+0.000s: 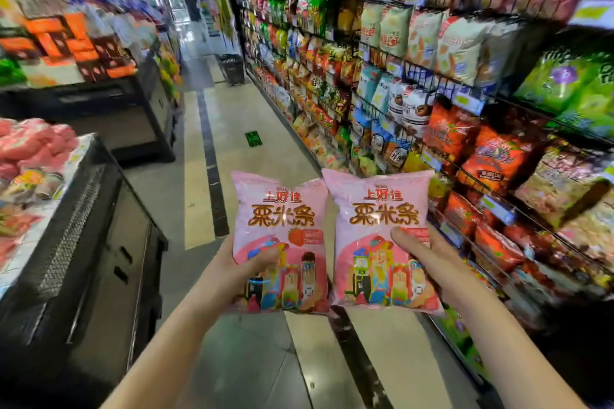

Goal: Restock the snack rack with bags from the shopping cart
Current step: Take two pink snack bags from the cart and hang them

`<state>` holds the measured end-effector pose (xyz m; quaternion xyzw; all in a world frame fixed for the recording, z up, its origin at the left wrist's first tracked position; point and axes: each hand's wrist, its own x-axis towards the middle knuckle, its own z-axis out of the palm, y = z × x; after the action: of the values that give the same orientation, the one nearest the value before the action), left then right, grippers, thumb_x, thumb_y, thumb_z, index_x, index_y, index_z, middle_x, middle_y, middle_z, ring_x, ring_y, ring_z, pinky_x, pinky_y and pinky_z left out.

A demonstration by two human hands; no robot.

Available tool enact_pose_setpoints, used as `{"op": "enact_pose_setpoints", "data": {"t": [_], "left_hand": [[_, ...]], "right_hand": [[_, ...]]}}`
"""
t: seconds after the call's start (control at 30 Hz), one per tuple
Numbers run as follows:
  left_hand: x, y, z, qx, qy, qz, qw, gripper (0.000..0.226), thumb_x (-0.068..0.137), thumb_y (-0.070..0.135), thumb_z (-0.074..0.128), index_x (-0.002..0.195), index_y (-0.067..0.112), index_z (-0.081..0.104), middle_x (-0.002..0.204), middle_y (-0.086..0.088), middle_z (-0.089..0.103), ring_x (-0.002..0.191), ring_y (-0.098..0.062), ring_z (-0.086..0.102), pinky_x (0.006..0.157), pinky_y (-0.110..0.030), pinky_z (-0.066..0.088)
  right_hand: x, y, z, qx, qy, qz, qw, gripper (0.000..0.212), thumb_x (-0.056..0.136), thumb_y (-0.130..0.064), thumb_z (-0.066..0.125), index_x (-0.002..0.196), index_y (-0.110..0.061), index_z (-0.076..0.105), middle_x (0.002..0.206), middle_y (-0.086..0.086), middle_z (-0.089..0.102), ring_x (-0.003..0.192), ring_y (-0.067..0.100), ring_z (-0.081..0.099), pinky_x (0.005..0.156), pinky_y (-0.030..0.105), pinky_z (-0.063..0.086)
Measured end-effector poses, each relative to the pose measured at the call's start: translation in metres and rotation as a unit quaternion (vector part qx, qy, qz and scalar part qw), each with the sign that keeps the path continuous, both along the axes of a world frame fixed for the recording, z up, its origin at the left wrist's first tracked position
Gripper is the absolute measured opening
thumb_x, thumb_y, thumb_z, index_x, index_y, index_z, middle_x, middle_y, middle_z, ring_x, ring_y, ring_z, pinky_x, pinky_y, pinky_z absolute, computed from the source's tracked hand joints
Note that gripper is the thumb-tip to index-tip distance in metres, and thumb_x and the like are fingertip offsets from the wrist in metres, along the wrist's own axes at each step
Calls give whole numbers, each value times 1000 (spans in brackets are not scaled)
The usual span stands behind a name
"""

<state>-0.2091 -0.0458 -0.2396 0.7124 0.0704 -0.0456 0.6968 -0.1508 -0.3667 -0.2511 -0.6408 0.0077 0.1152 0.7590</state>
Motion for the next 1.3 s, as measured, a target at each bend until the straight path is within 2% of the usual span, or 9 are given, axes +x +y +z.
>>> {"op": "enact_pose_setpoints", "data": {"t": [0.23,0.33,0.43,0.6,0.7,0.8,1.07,1.2,1.3], "left_hand": [[95,50,5,12,-19,19,1000,44,84,23,77,125,23,61,110,-2,80,98,-27,78,77,-38,64],[149,74,0,9,-21,19,1000,56,78,32,85,127,24,58,112,-2,79,98,-28,78,83,-47,63],[209,94,2,27,-41,-30,998,67,75,44,90,131,26,58,117,-2,77,101,-28,77,88,-52,61],[308,115,27,25,-85,-109,990,38,87,15,76,117,31,62,107,4,80,95,-24,78,75,-33,65],[365,121,49,24,-96,-131,986,31,88,14,77,110,30,63,94,13,80,81,-13,79,59,-20,59],[417,118,70,12,-106,-175,979,37,88,17,79,118,30,64,103,9,80,89,-16,79,62,-27,63],[527,75,119,13,-175,-266,948,48,84,21,82,124,34,61,108,18,78,97,-8,76,70,-20,61],[580,39,134,20,-182,-314,932,62,78,35,86,132,39,56,119,15,75,108,-11,74,90,-35,59],[612,2,151,14,-196,-322,926,58,73,41,84,125,43,57,110,20,76,101,-8,75,78,-28,60]], "right_hand": [[105,34,6,-24,-19,19,999,53,80,-38,77,129,-32,59,112,0,78,98,23,77,80,39,62],[145,45,4,-25,-20,2,999,67,74,-48,86,133,-34,57,118,2,76,104,28,75,96,51,56],[178,60,9,-33,-33,-33,998,66,74,-46,88,131,-33,58,118,3,76,104,29,75,97,49,55],[222,91,37,-47,-57,-115,991,55,81,-36,80,131,-29,59,118,4,76,105,28,75,99,50,55],[243,105,64,-60,-81,-179,979,81,55,-59,94,126,-36,61,118,0,76,107,26,74,101,53,54],[263,109,85,-87,-101,-233,963,99,41,-71,93,127,-38,60,119,-2,76,108,25,74,102,54,53],[303,83,142,-100,-166,-308,931,85,61,-54,92,134,-25,58,125,4,73,111,27,73,100,55,54],[323,49,159,-108,-191,-339,915,68,76,-45,85,135,-25,58,128,6,72,116,32,70,106,60,48],[338,22,171,-129,-205,-373,896,73,70,-54,88,132,-27,60,122,3,75,109,29,73,104,58,51]]}}
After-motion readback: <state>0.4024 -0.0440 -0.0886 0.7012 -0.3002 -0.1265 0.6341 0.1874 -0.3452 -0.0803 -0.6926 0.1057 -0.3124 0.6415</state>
